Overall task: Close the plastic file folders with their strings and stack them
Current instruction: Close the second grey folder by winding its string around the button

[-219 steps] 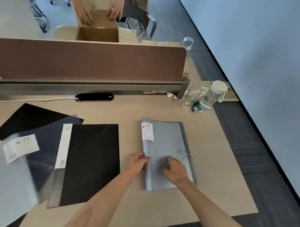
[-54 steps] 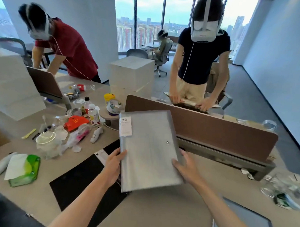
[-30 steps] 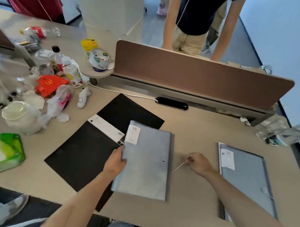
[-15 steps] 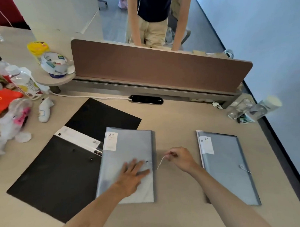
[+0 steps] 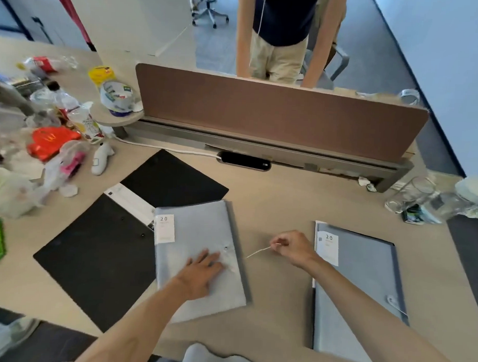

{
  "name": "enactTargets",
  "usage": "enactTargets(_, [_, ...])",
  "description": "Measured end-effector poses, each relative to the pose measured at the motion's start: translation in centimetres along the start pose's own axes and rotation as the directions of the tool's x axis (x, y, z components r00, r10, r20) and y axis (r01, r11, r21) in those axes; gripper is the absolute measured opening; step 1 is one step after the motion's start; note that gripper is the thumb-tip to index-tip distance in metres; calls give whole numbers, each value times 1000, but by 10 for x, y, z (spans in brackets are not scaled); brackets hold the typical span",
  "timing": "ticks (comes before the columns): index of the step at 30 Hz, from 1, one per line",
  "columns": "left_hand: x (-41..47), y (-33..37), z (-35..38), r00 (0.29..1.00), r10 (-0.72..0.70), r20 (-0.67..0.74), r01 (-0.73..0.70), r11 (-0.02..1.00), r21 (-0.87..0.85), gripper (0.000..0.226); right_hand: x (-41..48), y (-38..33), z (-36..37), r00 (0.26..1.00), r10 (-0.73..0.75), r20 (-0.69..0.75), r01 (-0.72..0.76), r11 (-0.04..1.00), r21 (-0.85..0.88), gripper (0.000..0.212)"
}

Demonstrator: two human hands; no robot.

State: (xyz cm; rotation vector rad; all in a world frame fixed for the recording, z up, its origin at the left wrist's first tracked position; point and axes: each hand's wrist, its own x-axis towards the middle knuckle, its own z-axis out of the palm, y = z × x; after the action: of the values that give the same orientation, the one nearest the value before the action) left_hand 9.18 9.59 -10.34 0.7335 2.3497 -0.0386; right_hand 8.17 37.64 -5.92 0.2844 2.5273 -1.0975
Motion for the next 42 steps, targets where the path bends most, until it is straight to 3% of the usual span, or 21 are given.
enactTargets(3, [1,16,-1,996,-85,-23,83,993,-81,67,-1,1,3,982,-51,180,80,984,-159,14])
enactTargets(6, [-1,18,8,995,-92,-39,89,993,-75,75,1,-4,3,973,-42,228,90,975,-203,11])
enactTargets(11, [-5,7,27,998,-19,-62,20,1000,14,76,7,-26,7,921,-51,387,28,998,64,12])
enactTargets(15, [-11,-6,27,995,95,-37,-90,989,119,74,10,-45,26,878,-40,477,32,999,25,22])
enactTargets(20, [-13,-21,30,969,203,-137,-185,974,134,75,23,-68,62,916,-102,388,115,993,-11,15])
enactTargets(25, [-7,-32,33,919,295,-260,-273,955,118,57,34,-95,80,927,-82,365,118,990,-78,12])
enactTargets(29, [-1,-32,32,954,233,-189,-216,971,107,54,40,-99,87,936,-39,351,74,993,-89,14])
enactTargets(34, [-1,-22,16,959,168,-228,-126,974,188,61,43,-96,96,949,21,314,-2,998,-60,13])
enactTargets(39, [-1,-31,22,922,269,-278,-180,934,307,53,48,-97,103,952,31,304,-21,999,-35,14])
enactTargets(42, [-3,-36,22,933,260,-250,-209,954,213,63,50,-97,105,957,45,286,-33,998,-46,15])
